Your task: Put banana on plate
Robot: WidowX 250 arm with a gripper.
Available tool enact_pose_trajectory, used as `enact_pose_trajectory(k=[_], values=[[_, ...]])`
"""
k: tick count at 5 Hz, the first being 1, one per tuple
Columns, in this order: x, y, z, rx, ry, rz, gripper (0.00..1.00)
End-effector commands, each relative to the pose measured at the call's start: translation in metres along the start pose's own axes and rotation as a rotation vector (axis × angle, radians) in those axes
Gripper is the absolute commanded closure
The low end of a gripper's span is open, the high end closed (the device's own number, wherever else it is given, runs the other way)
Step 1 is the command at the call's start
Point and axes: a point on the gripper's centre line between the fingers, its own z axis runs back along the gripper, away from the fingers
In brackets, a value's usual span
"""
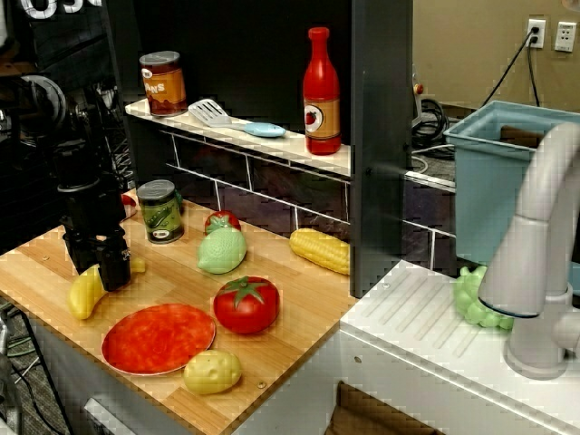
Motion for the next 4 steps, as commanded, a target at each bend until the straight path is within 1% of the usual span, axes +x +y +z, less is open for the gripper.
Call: enact_pose_trajectory(k=[1, 2, 3, 4], values=[[-0.002, 0.0, 0.02, 0.045, -0.021, 0.01, 1.0], [-0.006, -0.014, 0.036, 0.047, 0.005, -0.004, 1.0], [-0.014, -0.028, 0.057, 0.02, 0.02, -0.03, 1.0], [-0.019, -0.037, 0.065, 0.0, 0.026, -0.041, 1.0]])
